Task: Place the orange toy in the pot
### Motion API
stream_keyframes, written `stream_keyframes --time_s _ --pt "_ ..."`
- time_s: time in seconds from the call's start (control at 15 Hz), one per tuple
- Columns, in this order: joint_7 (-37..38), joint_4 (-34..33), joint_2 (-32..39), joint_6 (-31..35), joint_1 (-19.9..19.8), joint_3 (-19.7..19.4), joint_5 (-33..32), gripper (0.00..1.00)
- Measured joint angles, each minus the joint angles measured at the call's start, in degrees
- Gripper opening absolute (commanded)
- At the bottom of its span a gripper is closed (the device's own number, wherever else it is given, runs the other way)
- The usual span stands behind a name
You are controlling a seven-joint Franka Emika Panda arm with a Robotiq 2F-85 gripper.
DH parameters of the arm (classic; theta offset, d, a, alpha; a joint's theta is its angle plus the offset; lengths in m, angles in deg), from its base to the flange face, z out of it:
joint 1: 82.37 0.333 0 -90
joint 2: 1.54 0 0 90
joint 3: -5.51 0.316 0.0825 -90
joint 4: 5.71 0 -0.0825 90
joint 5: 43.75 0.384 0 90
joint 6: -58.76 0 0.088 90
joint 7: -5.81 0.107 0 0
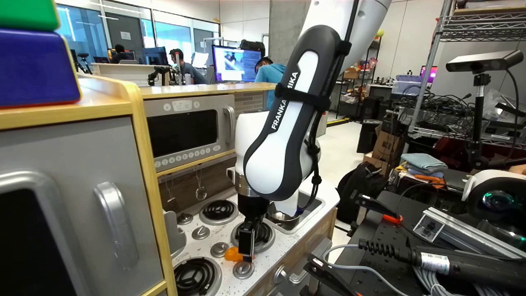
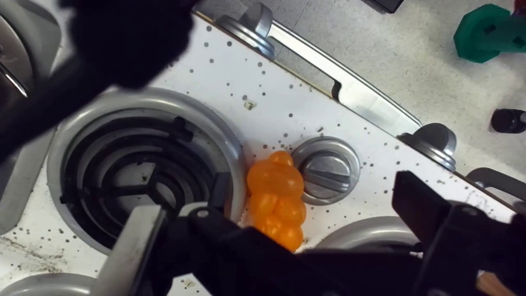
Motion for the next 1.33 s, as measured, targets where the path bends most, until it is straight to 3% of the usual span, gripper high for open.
stream_keyframes --time_s 0.33,0.8,0.87,1.0,1.33 --pt "0.0 -0.8 0.7 2.3 0.1 0.0 0.0 1.0" --pt "2.1 -8.1 7.8 2.5 2.1 -0.3 0.0 1.0" --pt "2.3 -9.1 8.7 2.5 2.4 -0.3 0.0 0.79" --pt "2.6 -10.6 9.9 2.5 2.8 -0.3 0.0 0.68" --pt "3.0 -12.3 10.5 2.5 2.8 -0.3 0.0 0.27"
